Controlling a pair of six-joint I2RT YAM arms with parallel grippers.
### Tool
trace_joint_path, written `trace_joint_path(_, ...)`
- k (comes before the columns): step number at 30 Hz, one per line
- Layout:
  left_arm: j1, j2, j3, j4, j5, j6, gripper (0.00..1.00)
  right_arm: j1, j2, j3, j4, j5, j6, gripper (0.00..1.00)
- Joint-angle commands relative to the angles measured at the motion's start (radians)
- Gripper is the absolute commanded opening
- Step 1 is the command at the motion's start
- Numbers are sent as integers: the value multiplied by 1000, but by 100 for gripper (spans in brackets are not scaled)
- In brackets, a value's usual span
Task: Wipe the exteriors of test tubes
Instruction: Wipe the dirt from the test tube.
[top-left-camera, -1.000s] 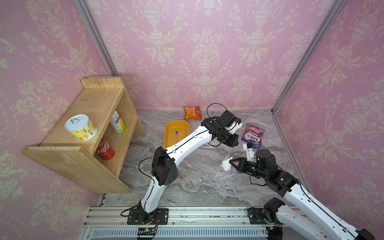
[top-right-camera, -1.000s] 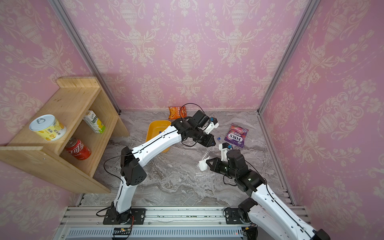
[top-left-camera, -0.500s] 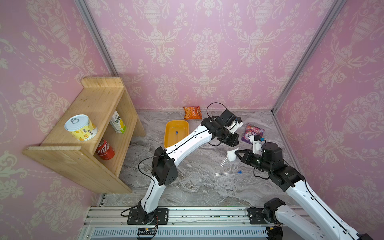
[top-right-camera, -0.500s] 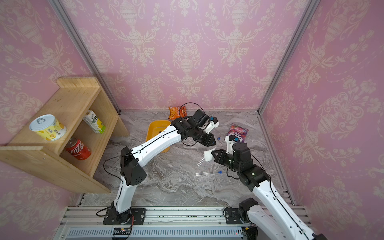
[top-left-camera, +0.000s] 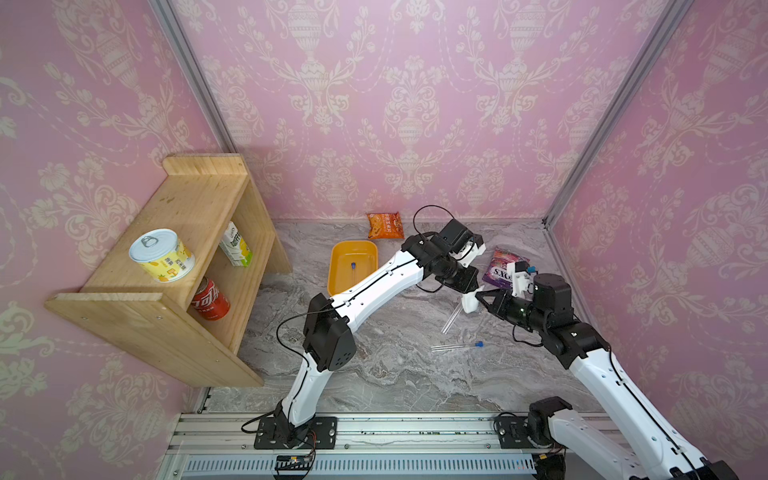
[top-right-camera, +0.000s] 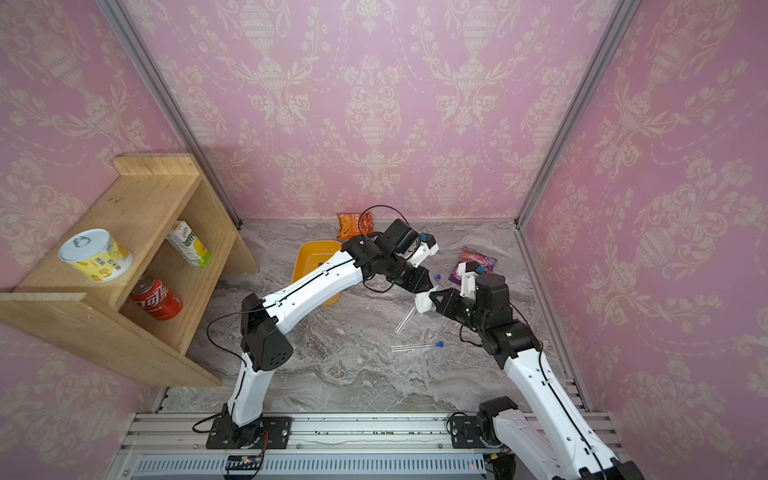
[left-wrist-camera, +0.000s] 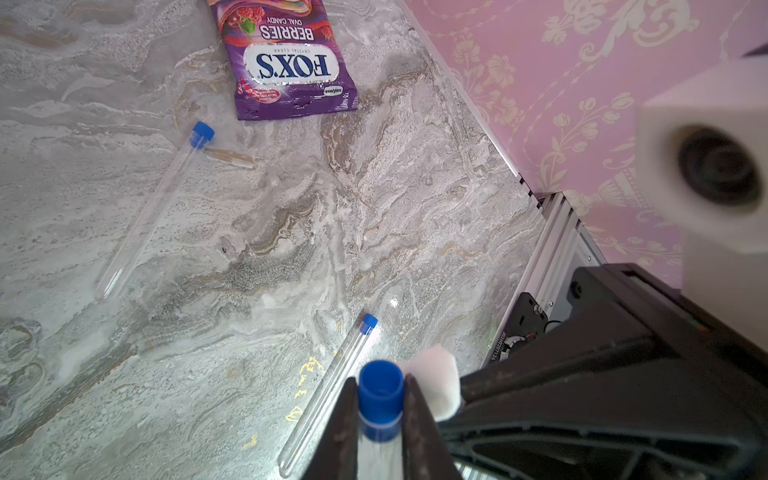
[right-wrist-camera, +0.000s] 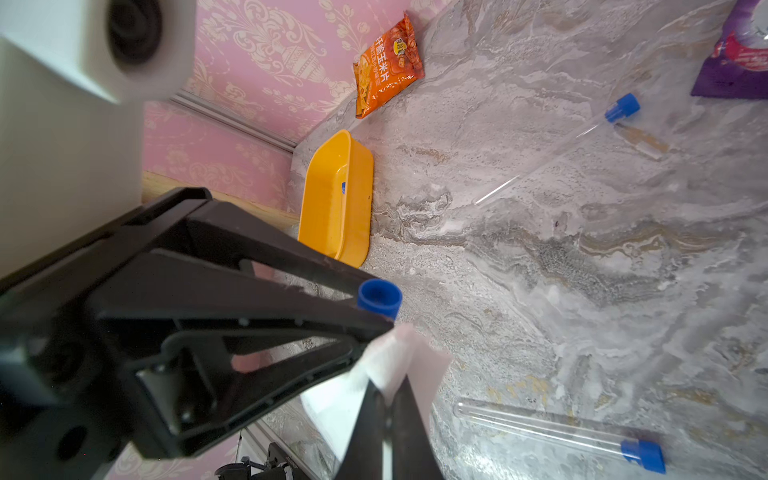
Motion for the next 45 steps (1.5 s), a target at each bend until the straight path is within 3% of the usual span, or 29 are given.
trace_joint_path(1, -7, -12, 37, -11, 23, -10, 18, 30, -25, -31, 20, -25, 23, 0)
trace_joint_path(13, -7, 2, 72, -35, 19, -5, 19, 194, -103, -127, 25, 60, 93, 0)
trace_joint_path(18, -7, 11, 87, -45, 20, -4, 19, 201, -131, -118, -26, 104, 62, 0)
trace_joint_path(22, -7, 11, 87, -48, 22, -4, 19, 170, -121, -64, -60, 105, 23, 0)
trace_joint_path(31, -12, 11, 85, -46, 25, -7, 18, -16, -25, 35, -28, -14, -36, 0)
trace_joint_path(45, -14, 7, 85, -44, 25, -5, 19, -52, -15, 22, 12, -81, -5, 0)
